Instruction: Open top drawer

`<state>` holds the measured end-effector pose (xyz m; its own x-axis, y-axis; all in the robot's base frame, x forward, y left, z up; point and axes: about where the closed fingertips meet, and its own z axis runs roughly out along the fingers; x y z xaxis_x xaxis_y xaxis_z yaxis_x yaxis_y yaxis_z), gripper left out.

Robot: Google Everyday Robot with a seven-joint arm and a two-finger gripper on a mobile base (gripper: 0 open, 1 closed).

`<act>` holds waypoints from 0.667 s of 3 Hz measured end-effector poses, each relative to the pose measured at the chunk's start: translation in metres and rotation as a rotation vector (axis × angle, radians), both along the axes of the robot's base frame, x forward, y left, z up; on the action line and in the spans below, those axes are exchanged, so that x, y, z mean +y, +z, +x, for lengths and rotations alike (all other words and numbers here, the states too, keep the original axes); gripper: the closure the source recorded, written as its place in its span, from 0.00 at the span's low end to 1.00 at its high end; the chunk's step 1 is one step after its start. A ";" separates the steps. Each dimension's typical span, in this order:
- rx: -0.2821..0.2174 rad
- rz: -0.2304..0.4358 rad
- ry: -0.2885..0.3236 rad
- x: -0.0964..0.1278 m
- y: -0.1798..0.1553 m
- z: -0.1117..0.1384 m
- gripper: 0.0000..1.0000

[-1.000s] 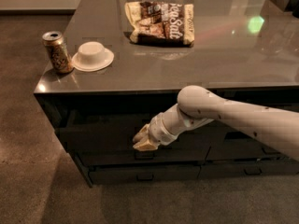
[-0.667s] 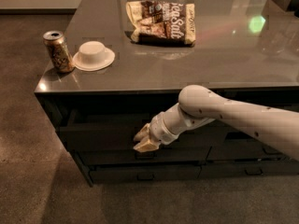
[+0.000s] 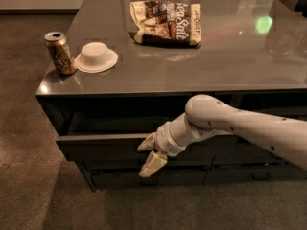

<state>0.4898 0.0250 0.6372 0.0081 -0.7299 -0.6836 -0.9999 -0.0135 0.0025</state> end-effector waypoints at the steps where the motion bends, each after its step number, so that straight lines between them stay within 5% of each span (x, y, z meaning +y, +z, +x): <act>1: -0.016 -0.009 -0.012 -0.006 0.002 -0.014 0.04; 2: -0.024 -0.022 -0.025 -0.012 0.004 -0.028 0.00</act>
Offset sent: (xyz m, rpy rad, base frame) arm -0.0423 -0.0212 0.0062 -0.0371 -0.0375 -0.0462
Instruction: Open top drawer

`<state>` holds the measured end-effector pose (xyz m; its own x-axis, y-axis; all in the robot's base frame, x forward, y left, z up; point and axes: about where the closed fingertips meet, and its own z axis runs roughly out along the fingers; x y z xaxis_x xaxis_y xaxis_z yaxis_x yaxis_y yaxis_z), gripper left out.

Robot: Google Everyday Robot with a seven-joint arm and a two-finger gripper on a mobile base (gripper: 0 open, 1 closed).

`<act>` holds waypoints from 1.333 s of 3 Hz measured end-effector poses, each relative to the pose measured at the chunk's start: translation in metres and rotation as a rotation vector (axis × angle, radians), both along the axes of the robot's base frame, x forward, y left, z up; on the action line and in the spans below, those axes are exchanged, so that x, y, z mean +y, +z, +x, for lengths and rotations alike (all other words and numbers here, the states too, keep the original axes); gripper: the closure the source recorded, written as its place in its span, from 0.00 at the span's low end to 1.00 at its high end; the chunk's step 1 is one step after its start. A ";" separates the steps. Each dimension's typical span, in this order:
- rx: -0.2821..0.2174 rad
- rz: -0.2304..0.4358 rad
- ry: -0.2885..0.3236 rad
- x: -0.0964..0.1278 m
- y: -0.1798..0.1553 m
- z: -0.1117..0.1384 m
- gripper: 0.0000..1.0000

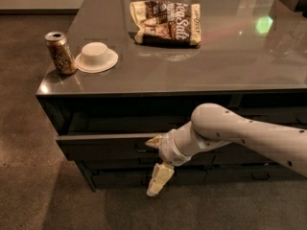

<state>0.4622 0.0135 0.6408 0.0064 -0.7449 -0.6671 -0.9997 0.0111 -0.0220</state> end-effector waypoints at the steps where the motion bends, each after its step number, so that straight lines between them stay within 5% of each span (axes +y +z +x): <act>1: 0.014 -0.018 -0.010 -0.006 -0.006 -0.011 0.19; 4: 0.039 -0.039 -0.022 -0.015 -0.004 -0.020 0.86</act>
Offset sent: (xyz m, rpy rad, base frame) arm -0.0350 -0.0273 -0.0248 -0.0656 0.0709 -0.0442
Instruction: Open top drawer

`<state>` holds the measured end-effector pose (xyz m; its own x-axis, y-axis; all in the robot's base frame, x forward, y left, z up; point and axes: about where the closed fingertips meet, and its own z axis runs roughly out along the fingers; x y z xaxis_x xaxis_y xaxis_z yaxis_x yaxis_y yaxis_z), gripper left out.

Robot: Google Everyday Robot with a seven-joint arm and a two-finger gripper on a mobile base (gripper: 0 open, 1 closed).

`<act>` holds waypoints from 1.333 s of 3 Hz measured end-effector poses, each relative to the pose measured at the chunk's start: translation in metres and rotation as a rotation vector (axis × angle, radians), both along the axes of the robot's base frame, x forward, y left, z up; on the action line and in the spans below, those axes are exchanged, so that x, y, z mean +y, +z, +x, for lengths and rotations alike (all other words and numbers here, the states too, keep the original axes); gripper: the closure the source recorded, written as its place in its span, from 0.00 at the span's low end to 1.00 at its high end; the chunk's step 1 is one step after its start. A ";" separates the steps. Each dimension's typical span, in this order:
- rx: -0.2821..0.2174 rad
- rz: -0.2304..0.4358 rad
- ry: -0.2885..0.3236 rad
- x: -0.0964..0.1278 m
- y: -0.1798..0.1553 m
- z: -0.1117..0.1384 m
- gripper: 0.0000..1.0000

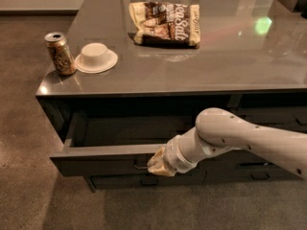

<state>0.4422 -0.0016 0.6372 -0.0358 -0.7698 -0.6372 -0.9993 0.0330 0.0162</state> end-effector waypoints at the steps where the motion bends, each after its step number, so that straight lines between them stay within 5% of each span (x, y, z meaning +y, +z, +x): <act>1: 0.000 0.000 0.000 -0.001 0.001 -0.001 0.80; 4: 0.005 -0.007 -0.006 -0.006 -0.003 -0.010 0.15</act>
Offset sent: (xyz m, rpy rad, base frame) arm -0.0650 -0.0499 -0.0461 -0.0715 0.0557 -0.0784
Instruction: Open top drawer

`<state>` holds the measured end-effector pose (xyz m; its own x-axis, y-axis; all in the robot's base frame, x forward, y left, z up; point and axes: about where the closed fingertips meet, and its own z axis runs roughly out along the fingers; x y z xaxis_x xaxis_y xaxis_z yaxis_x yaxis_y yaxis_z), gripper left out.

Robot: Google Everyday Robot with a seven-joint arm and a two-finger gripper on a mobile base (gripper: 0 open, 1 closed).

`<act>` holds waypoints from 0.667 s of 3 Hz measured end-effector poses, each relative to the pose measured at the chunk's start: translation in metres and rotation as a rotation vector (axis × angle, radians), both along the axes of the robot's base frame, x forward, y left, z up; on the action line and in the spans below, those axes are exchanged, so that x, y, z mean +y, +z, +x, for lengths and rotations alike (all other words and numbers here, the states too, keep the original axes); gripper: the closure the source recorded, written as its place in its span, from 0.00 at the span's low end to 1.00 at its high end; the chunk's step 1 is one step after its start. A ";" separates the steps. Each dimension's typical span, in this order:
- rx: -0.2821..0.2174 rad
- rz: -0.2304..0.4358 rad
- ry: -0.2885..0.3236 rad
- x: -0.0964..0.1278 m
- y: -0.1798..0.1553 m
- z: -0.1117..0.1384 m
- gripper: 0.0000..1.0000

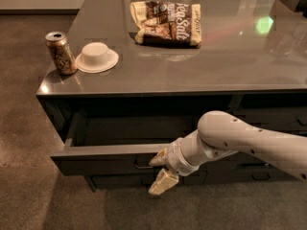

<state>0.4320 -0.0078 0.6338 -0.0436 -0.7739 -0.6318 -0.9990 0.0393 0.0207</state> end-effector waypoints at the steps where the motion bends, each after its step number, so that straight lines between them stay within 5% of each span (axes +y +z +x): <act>1: 0.016 -0.024 -0.011 -0.013 -0.014 -0.023 0.00; 2: 0.016 -0.024 -0.011 -0.006 -0.010 -0.024 0.06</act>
Offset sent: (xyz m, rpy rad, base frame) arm -0.1098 -0.0645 -0.0578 -0.1143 0.0726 -0.0688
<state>0.4082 -0.0133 0.6238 -0.0625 -0.7880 -0.6125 -0.9980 0.0512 0.0360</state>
